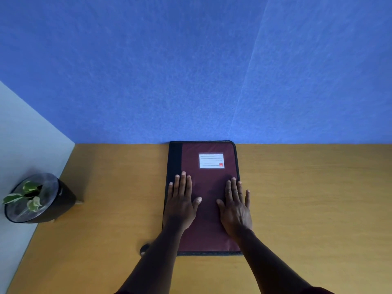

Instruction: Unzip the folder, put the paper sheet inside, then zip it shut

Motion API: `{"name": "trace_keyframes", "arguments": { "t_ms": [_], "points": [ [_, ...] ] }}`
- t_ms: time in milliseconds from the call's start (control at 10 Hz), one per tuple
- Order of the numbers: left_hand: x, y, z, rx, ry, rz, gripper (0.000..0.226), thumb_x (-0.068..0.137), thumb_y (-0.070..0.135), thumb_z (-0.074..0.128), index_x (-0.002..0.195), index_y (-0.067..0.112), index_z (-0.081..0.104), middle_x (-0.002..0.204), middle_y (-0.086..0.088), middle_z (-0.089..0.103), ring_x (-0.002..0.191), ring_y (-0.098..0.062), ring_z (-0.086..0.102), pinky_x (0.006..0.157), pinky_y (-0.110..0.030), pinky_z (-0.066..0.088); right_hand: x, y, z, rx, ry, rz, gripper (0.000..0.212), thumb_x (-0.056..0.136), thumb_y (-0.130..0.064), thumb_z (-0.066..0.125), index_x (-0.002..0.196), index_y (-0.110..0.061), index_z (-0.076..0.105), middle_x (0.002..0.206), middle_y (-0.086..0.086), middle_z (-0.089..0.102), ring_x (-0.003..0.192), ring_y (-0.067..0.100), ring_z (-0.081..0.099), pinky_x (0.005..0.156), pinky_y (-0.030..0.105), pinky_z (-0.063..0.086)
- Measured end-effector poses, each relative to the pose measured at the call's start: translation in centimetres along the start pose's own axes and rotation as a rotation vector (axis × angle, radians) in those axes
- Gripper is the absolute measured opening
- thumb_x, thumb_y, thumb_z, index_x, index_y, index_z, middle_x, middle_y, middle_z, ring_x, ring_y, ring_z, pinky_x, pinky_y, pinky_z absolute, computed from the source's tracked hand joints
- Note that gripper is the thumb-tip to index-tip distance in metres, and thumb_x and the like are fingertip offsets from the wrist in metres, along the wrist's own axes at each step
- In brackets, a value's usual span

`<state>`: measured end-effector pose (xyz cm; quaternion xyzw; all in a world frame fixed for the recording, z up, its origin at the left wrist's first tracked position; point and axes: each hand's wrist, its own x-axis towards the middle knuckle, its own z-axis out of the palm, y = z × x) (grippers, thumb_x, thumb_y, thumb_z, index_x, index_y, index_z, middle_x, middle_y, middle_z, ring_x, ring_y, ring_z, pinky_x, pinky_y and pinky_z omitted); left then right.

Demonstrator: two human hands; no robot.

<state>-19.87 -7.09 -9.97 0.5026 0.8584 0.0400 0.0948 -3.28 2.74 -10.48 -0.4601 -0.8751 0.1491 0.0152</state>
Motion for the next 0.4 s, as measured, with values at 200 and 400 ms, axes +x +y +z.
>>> {"name": "trace_keyframes", "arguments": {
  "t_ms": [200, 400],
  "points": [
    [0.4, 1.4, -2.8, -0.045, 0.036, -0.011, 0.081, 0.097, 0.058, 0.017, 0.156, 0.008, -0.006, 0.164, -0.01, -0.014, 0.152, -0.026, -0.012, 0.124, -0.045, 0.005, 0.7, -0.5, -2.8, -0.039, -0.026, -0.035, 0.08, 0.089, -0.064, 0.003, 0.152, -0.016, -0.012, 0.161, 0.002, -0.016, 0.148, 0.019, -0.019, 0.118, 0.044, -0.014],
    [2.9, 4.3, -9.1, -0.025, 0.243, 0.076, 0.078, 0.099, 0.054, 0.023, 0.157, 0.005, 0.005, 0.165, -0.012, -0.003, 0.153, -0.027, -0.004, 0.124, -0.045, 0.008, 4.0, -0.8, -8.2, -0.027, 0.147, -0.107, 0.081, 0.091, -0.062, 0.013, 0.153, -0.013, -0.002, 0.162, 0.004, -0.007, 0.15, 0.023, -0.008, 0.118, 0.045, -0.01]
  ]
}}
